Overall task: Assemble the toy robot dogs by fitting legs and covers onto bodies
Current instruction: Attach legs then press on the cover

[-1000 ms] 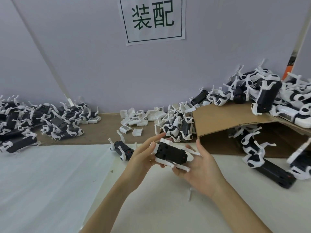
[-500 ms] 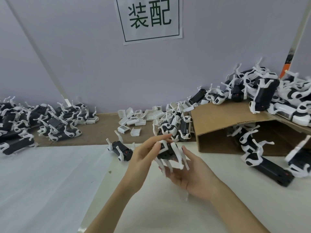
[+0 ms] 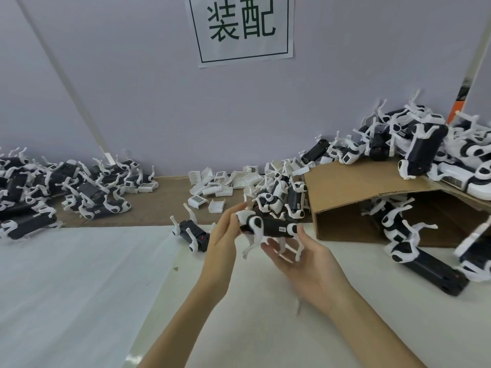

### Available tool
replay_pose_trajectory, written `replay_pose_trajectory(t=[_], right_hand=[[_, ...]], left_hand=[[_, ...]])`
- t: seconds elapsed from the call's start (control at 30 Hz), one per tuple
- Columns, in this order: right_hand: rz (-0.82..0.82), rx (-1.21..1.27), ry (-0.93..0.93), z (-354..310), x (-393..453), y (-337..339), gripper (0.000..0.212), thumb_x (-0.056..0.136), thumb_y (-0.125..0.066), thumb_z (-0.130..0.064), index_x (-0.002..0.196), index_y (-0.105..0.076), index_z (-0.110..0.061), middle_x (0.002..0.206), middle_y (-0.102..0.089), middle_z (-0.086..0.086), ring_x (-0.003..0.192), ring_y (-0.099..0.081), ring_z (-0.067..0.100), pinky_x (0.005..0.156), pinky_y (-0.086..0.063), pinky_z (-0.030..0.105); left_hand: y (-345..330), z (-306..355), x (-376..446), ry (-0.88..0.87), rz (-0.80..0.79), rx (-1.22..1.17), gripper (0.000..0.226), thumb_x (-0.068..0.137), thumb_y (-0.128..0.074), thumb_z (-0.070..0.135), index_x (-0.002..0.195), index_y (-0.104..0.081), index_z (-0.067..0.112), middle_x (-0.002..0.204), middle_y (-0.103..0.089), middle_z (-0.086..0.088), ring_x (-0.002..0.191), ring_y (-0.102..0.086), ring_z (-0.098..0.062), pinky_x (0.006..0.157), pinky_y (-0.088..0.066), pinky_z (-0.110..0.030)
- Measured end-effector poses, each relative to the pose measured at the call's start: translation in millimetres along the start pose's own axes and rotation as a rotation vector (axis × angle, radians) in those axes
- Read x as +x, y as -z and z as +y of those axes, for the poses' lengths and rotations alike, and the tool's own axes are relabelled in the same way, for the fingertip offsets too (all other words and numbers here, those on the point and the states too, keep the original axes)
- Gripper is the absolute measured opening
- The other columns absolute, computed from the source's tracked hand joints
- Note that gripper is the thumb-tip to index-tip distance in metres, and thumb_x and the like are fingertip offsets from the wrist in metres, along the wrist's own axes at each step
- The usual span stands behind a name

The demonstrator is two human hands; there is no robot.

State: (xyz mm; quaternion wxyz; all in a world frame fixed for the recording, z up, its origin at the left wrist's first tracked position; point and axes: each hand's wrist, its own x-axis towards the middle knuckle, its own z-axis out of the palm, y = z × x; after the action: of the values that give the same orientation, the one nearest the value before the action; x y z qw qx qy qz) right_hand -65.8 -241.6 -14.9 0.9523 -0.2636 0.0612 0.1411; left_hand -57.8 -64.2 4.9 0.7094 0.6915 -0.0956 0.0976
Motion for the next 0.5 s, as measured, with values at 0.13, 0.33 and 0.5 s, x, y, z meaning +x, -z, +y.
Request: replay_pose_trajectory(t=[0.13,0.33,0.5], right_hand=[[-0.020,-0.142,0.095,1,4,0,0.049,0.094,-0.071,-0.032,0.128,-0.066,0.003,0.130,-0.067,0.027,0.118,-0.069,0.039,0.093,-0.060,0.049],[-0.046,-0.746,0.238,10,-2,-1,0.059,0.085,-0.076,-0.051,0.132,-0.064,-0.018,0.117,-0.076,0.007,0.113,-0.073,0.023,0.097,-0.060,0.047],[-0.108,-0.900,0.242,12,-2,3,0.053,0.084,-0.079,-0.053,0.131,-0.062,-0.037,0.122,-0.074,0.002,0.112,-0.072,0.019,0.090,-0.061,0.036]], left_hand=[[-1,-4,-1,0.264,-0.056,-0.020,0.069,0.090,-0.040,0.079,0.128,-0.071,0.030,0.119,-0.078,0.004,0.116,-0.072,-0.019,0.099,-0.057,-0.043],[6,-4,6,0.254,0.115,-0.101,0.068,0.075,-0.076,0.080,0.103,-0.080,0.018,0.091,-0.081,-0.006,0.078,-0.074,-0.011,0.068,-0.058,-0.022],[21,-6,10,0.200,0.077,0.089,0.057,0.066,-0.068,0.080,0.091,-0.080,0.030,0.082,-0.076,0.006,0.074,-0.067,-0.003,0.079,-0.045,-0.028]])
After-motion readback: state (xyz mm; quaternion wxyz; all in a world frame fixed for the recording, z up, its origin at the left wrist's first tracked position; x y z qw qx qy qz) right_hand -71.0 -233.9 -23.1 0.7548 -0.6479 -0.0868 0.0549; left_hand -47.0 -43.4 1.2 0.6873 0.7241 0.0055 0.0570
